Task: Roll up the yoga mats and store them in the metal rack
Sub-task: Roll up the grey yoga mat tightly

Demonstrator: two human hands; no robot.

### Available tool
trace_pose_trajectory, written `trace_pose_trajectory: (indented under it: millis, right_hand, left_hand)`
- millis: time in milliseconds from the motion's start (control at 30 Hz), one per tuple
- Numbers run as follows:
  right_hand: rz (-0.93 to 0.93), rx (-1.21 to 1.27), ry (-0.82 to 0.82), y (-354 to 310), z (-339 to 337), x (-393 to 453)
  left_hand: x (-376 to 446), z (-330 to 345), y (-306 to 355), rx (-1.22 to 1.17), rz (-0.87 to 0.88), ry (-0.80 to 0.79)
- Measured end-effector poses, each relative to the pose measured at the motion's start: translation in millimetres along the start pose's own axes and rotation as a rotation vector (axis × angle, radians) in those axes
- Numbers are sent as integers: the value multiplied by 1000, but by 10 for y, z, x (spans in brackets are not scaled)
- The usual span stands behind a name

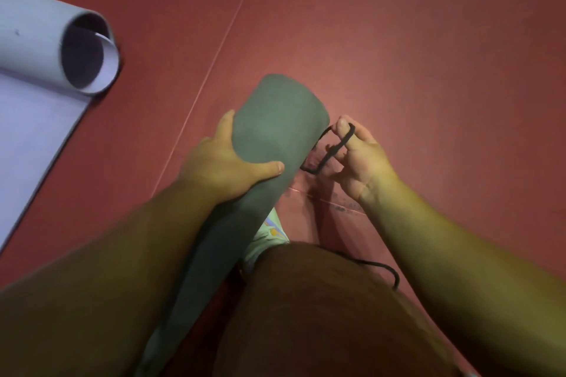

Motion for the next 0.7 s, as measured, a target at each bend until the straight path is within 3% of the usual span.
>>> trace_pose_trajectory:
  millis: [167, 433, 700]
  right_hand:
    - [29, -51, -198, 146, 444, 18]
    - [-77, -109, -291, 36, 816, 4]
    - [-224, -357, -508, -314, 1769, -893]
  left_hand:
    - [6, -3, -19, -33, 27, 0]
    - [-58, -145, -156, -200, 43, 23]
    - [-723, -959, -425, -337, 150, 231]
Point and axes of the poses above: each hand's wrist, its own x-axis towards the middle knuckle, its own z-axis out of the palm, y = z × x, the point moved 9 cm from there along x, towards the middle knuckle, and after that the axes turned 3 degrees about z, right-handed, at the moved point
